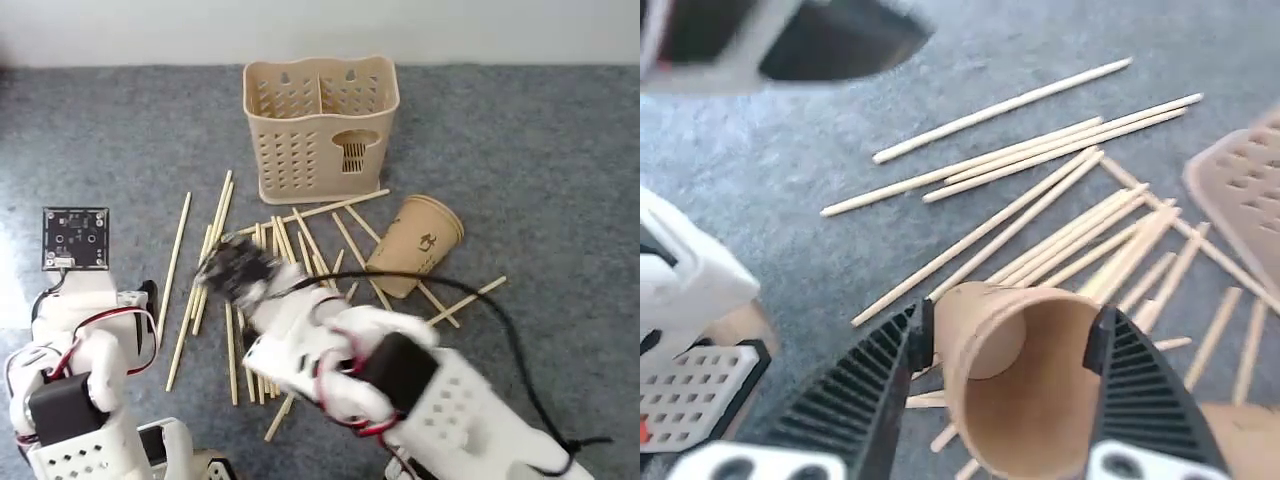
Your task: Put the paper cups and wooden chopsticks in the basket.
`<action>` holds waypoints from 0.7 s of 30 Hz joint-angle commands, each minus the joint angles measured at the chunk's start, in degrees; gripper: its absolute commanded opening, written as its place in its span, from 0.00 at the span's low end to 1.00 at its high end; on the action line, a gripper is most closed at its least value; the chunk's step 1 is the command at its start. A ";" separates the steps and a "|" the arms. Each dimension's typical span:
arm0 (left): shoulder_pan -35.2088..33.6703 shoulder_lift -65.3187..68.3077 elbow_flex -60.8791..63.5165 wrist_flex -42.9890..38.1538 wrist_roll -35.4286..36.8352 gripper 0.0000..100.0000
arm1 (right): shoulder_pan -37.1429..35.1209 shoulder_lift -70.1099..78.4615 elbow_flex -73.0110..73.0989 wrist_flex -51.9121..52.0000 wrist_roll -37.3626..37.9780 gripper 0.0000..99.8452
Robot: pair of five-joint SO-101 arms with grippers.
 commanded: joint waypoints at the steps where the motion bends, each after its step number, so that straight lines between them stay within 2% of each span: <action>1: 0.00 0.35 0.04 0.00 -0.26 0.21 | 8.84 -3.03 -7.21 5.41 -0.70 0.23; 8: -0.09 0.26 0.13 0.00 -0.26 0.21 | 30.90 -2.59 -6.68 6.90 -0.09 0.22; 12: -0.09 0.26 0.13 0.09 -0.26 0.21 | 40.84 2.59 -5.10 4.09 3.69 0.22; 15: 0.00 0.26 0.13 0.09 -0.26 0.21 | 44.35 10.07 -5.36 0.75 3.96 0.22; 21: -0.09 0.26 0.22 0.18 -0.26 0.21 | 46.55 28.88 -13.19 -1.98 7.30 0.22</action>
